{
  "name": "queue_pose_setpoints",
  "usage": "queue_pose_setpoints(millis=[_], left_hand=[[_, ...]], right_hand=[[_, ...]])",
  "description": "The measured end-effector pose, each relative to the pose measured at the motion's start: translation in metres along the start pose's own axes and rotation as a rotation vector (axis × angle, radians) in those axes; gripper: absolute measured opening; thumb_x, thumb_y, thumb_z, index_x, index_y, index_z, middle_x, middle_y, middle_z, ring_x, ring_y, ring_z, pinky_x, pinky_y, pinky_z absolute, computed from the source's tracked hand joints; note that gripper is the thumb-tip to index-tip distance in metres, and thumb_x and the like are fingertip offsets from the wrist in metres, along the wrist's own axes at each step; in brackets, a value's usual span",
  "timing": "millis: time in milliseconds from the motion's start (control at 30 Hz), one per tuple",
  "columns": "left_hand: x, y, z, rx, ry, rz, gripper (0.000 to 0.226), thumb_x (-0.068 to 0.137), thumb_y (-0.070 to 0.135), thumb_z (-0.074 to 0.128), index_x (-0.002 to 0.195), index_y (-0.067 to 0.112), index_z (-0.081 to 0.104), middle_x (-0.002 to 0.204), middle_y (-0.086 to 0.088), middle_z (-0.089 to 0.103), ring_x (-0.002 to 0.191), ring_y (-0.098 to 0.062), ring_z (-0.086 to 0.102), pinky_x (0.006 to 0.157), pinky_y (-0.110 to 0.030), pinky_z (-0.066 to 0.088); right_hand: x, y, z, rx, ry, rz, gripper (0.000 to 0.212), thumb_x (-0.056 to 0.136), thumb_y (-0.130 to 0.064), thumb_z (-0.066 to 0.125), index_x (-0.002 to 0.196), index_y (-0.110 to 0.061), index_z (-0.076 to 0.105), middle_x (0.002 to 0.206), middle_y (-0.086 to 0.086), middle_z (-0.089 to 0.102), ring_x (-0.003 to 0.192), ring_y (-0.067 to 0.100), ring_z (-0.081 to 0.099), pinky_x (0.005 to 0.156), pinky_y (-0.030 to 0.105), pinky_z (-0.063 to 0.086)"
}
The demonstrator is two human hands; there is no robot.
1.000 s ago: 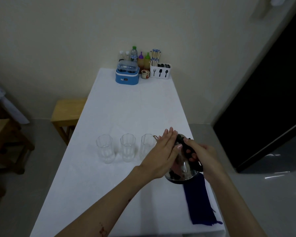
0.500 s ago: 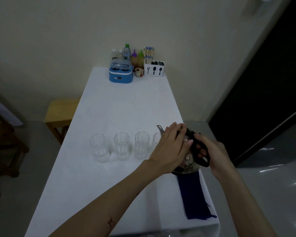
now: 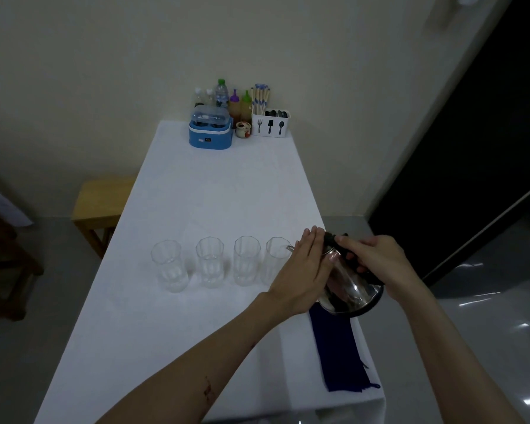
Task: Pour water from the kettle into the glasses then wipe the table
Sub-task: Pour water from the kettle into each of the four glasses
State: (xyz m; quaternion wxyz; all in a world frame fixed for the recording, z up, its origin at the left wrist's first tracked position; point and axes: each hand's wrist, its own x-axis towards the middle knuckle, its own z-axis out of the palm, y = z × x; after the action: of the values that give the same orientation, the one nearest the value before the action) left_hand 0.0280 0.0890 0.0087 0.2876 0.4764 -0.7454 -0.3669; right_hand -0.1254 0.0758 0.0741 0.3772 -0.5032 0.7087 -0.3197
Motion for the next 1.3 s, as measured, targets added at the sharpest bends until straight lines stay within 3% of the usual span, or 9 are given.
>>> queue_pose_setpoints(millis=[167,400,867,1167,1300], left_hand=[[-0.004,0.001,-0.001,-0.063,0.025,-0.018,0.06,0.103,0.04,0.019,0.154,0.013,0.001,0.163,0.0,-0.003,0.148,-0.008,-0.009,0.122,-0.031,-0.001],[-0.005,0.009,-0.002,-0.128,0.092,-0.027,0.057,0.105,0.036,0.022,0.153,0.014,0.002,0.162,0.003,-0.002,0.145,-0.002,-0.01,0.12,-0.024,-0.003],[-0.003,0.011,-0.002,-0.148,0.12,-0.05,0.058,0.104,0.04,0.021,0.154,0.017,0.004,0.162,0.008,0.0,0.146,0.0,-0.009,0.117,-0.018,-0.003],[-0.002,0.009,-0.003,-0.141,0.135,-0.053,0.058,0.104,0.039,0.022,0.154,0.016,0.004,0.162,0.007,0.0,0.144,0.002,-0.009,0.119,-0.022,-0.002],[-0.002,0.008,-0.003,-0.134,0.133,-0.059,0.059,0.104,0.041,0.022,0.154,0.017,0.004,0.162,0.007,0.0,0.145,0.001,-0.009,0.118,-0.019,-0.003]], right_hand=[[-0.001,-0.008,0.0,-0.065,-0.016,-0.028,0.043,0.081,-0.047,0.077,0.074,-0.004,0.077,0.074,0.014,0.076,0.057,0.018,0.065,0.063,0.031,0.052],[-0.005,-0.021,-0.001,-0.099,-0.007,-0.037,0.046,0.08,-0.05,0.077,0.071,-0.004,0.076,0.075,0.019,0.075,0.056,0.02,0.063,0.062,0.033,0.049],[-0.006,-0.031,-0.004,-0.184,-0.011,-0.066,0.044,0.082,-0.05,0.075,0.065,-0.009,0.074,0.057,0.004,0.068,0.047,0.011,0.059,0.054,0.025,0.047],[-0.006,-0.034,-0.001,-0.188,-0.017,-0.077,0.041,0.084,-0.048,0.074,0.064,-0.011,0.074,0.062,0.005,0.071,0.047,0.01,0.06,0.053,0.023,0.047],[-0.006,-0.034,0.0,-0.197,-0.021,-0.083,0.039,0.084,-0.048,0.074,0.062,-0.016,0.073,0.062,0.002,0.072,0.049,0.01,0.061,0.059,0.025,0.05]])
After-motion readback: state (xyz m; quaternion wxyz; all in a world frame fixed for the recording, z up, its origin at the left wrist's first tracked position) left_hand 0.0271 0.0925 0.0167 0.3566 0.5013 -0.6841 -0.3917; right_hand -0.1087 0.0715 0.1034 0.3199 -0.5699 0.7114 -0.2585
